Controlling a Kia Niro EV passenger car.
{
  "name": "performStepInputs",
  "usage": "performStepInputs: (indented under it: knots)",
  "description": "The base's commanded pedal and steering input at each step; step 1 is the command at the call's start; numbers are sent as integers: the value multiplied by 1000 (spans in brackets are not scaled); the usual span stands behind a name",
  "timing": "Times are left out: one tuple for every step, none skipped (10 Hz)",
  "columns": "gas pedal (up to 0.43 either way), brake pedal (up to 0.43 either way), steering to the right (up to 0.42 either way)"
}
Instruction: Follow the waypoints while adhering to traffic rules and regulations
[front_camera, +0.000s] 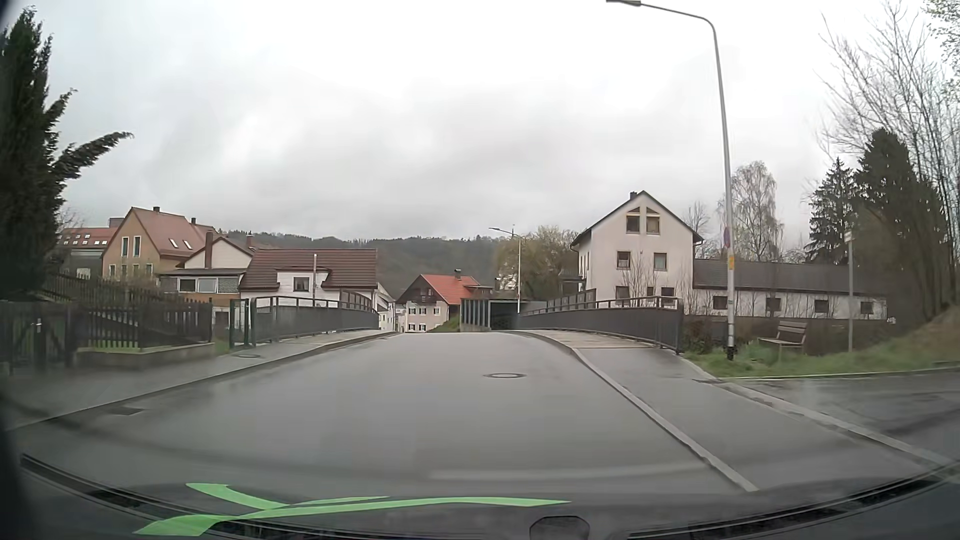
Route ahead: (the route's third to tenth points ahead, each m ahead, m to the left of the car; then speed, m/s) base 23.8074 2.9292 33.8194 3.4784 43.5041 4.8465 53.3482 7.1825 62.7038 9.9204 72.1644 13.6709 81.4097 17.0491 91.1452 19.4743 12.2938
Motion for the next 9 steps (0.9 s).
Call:
performStepInputs:
  knots:
    - [0,0,-9]
    - [0,0,-9]
    - [0,0,-9]
    - [0,0,-9]
    - [0,0,-9]
    - [0,0,-10]
    - [0,0,-11]
    - [0,0,-11]
    - [0,0,-12]
